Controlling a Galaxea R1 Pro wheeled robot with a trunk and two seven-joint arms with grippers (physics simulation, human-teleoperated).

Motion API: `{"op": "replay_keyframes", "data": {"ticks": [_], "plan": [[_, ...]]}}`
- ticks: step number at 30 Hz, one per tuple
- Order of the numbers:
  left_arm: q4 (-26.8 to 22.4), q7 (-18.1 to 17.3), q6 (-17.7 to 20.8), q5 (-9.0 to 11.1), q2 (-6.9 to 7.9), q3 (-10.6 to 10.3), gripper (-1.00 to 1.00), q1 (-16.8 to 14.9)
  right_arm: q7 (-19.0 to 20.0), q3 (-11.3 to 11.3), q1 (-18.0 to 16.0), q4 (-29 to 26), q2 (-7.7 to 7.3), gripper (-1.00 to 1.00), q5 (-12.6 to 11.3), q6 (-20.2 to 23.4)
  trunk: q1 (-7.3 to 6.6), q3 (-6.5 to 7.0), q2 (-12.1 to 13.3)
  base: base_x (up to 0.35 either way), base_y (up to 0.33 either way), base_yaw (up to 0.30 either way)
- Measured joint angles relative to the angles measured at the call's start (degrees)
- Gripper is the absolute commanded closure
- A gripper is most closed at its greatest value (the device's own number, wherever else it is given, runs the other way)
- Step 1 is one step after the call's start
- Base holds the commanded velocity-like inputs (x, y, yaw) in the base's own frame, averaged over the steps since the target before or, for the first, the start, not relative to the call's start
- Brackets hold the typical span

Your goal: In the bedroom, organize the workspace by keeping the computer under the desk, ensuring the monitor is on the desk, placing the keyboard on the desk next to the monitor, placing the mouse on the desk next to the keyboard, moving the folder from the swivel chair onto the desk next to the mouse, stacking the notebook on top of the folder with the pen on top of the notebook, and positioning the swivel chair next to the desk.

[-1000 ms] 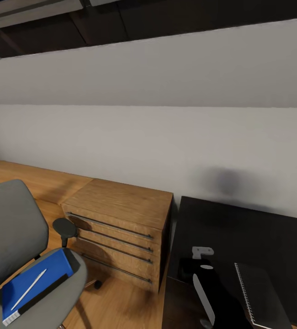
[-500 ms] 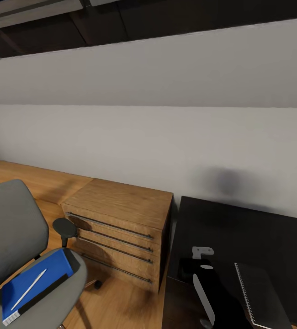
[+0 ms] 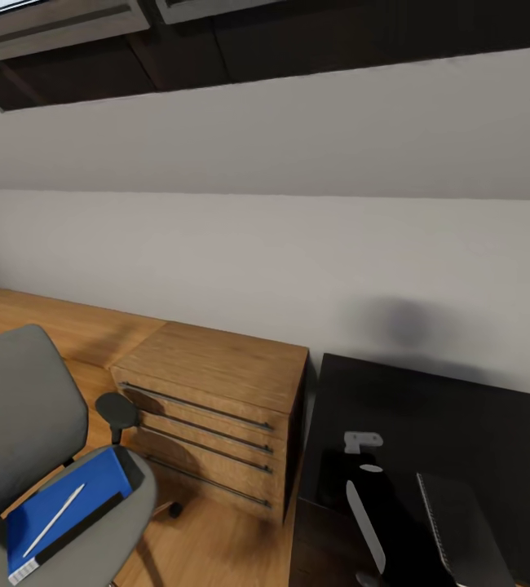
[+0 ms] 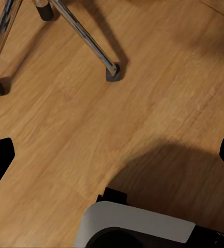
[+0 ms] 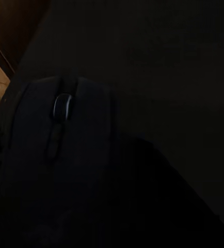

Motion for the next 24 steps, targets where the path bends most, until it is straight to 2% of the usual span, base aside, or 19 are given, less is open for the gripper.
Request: {"op": "replay_keyframes", "data": {"ticks": [14,16,17,20,24], "plan": [[0.0,0.0,0.0,0.0,0.04,0.1,-1.0,0.0,0.0,0.0,0.0,-0.7,0.01,1.0,0.0,0.2,-3.08,2.52,5.6,0.0,0.0,0.0],[0.0,0.0,0.1,0.0,0.01,0.1,-1.0,0.0,-0.1,0.1,0.0,-4.6,0.03,1.0,0.1,1.0,-3.52,2.88,6.4,0.0,0.0,0.0],[0.0,0.0,0.1,0.0,0.02,0.1,-1.0,0.0,-0.1,0.1,0.1,-7.3,0.05,1.0,0.1,2.3,-3.74,3.06,6.8,0.0,0.0,-0.012],[0.0,0.0,0.1,0.0,-0.02,0.0,-1.0,0.0,-0.1,0.2,0.2,-15.9,0.27,1.0,0.0,11.6,-4.4,3.68,8.0,0.0,0.0,-0.129],[0.0,0.0,0.1,0.0,-0.03,0.0,-1.0,0.0,-0.1,0.2,0.3,-18.5,0.38,1.0,-0.1,15.4,-5.27,4.6,9.6,0.0,0.0,-0.204]]}}
